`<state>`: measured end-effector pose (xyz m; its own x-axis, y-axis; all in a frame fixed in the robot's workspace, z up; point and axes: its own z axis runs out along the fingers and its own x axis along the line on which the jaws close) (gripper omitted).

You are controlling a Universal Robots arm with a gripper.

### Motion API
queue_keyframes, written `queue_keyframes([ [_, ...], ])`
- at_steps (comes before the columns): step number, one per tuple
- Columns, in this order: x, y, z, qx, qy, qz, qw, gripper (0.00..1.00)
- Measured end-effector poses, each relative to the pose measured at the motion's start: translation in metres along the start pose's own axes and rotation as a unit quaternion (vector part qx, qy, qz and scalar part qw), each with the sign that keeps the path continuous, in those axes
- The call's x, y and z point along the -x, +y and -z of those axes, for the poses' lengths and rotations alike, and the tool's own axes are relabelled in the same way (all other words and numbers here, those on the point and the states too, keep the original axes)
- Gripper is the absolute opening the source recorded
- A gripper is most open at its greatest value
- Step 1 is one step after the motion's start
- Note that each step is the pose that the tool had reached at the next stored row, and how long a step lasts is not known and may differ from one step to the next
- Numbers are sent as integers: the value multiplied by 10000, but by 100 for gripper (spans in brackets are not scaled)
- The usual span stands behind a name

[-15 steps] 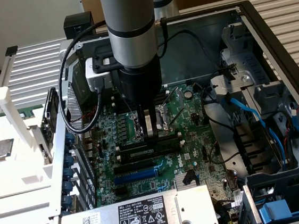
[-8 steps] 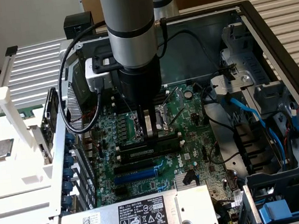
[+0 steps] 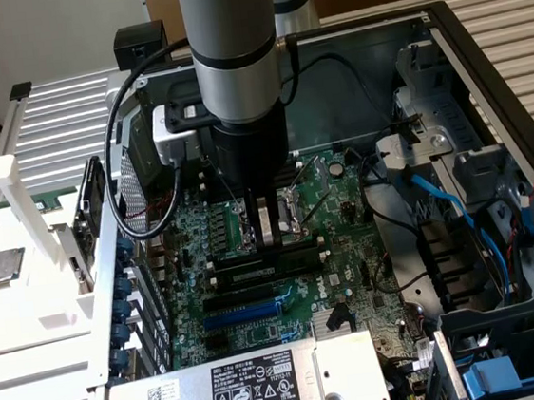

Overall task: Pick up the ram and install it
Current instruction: 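Press down the ram until it locks into place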

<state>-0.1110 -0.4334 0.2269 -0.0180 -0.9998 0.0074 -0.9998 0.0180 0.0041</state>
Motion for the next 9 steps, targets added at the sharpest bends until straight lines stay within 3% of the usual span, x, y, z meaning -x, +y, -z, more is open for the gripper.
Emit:
queue_keyframes([
  [3,1,0,-5,10,-2,0,10000,10],
  [4,1,1,5,33,-5,0,10000,10],
  [6,0,3,67,55,-1,0,10000,10],
  [9,0,3,124,65,-1,0,10000,10],
])
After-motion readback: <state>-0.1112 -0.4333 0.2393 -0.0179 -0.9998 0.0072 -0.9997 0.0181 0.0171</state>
